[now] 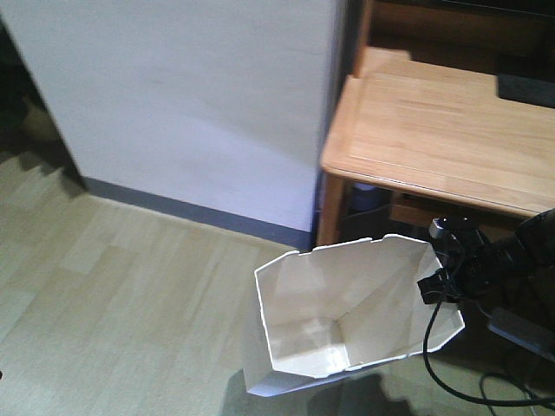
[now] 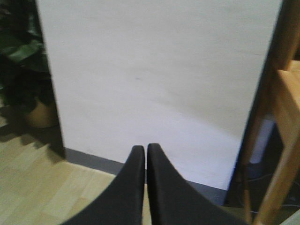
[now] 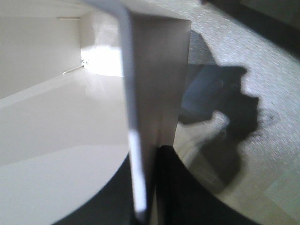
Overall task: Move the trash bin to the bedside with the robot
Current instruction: 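Hold the bin in the right gripper while the base turns toward the bed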
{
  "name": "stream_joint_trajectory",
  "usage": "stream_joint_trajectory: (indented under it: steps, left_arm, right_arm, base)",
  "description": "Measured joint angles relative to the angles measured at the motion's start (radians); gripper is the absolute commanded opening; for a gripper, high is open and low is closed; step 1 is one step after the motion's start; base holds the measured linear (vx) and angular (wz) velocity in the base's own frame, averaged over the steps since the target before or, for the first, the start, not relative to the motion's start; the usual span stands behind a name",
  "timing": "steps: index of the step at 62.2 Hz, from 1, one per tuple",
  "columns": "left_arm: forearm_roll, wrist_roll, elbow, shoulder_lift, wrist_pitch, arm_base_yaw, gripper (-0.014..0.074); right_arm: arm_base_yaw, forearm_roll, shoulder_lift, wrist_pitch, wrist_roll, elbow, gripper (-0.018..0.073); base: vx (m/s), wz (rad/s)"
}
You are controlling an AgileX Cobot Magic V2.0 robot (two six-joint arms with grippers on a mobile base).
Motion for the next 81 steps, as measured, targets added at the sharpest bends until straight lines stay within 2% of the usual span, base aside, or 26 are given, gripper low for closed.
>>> stream_joint_trajectory:
  steps: [52, 81]
  left_arm:
    - [0.0, 0.0, 0.0, 0.0, 0.0, 0.0, -0.0006]
    - [0.0, 0.0, 0.0, 0.0, 0.0, 0.0, -0.0006]
  right_arm:
    - [0.001, -0.001, 0.0, 0.004, 0.0, 0.0, -0.0005]
    - [0.001, -0.001, 0.0, 0.0, 0.0, 0.0, -0.0005]
  base:
    - [0.03, 0.46]
    - [0.08, 0.61]
